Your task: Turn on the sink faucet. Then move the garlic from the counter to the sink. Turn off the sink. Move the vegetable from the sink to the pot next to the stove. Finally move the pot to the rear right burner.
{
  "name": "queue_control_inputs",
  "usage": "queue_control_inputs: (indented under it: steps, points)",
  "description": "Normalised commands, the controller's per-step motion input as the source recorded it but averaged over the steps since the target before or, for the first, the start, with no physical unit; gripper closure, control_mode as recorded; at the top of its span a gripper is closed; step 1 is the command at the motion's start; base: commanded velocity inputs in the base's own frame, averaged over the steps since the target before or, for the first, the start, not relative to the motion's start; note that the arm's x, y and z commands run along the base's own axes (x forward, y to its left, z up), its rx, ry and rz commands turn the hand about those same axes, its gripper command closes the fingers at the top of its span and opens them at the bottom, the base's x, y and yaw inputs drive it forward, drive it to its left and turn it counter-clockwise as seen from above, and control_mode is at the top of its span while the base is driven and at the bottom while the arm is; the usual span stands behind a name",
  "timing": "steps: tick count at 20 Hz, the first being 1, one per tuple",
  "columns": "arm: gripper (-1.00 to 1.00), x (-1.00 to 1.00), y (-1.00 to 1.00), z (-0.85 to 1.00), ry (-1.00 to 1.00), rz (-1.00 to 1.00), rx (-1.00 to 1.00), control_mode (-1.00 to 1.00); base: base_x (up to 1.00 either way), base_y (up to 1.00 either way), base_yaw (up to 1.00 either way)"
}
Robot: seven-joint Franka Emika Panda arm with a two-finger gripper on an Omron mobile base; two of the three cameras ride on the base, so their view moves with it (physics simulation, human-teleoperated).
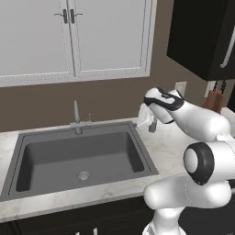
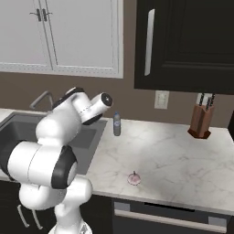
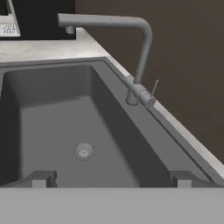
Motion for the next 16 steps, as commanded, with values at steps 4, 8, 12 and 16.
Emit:
queue_control_inputs:
  steps: [4, 8, 12, 16]
  points:
    - [-1.0, 0.53, 0.01, 0.0, 0.0, 0.0, 0.0, -1.0, 0.0, 0.0, 0.0]
    - [-1.0, 0.56, 0.11, 0.0, 0.02, 0.0, 0.0, -1.0, 0.0, 0.0, 0.0]
    - [-1.0, 0.46, 0.37, 0.0, 0.04, 0.0, 0.0, -1.0, 0.0, 0.0, 0.0]
    - [-1.0, 0.32, 0.44, 0.0, 0.04, 0.0, 0.0, -1.0, 0.0, 0.0, 0.0]
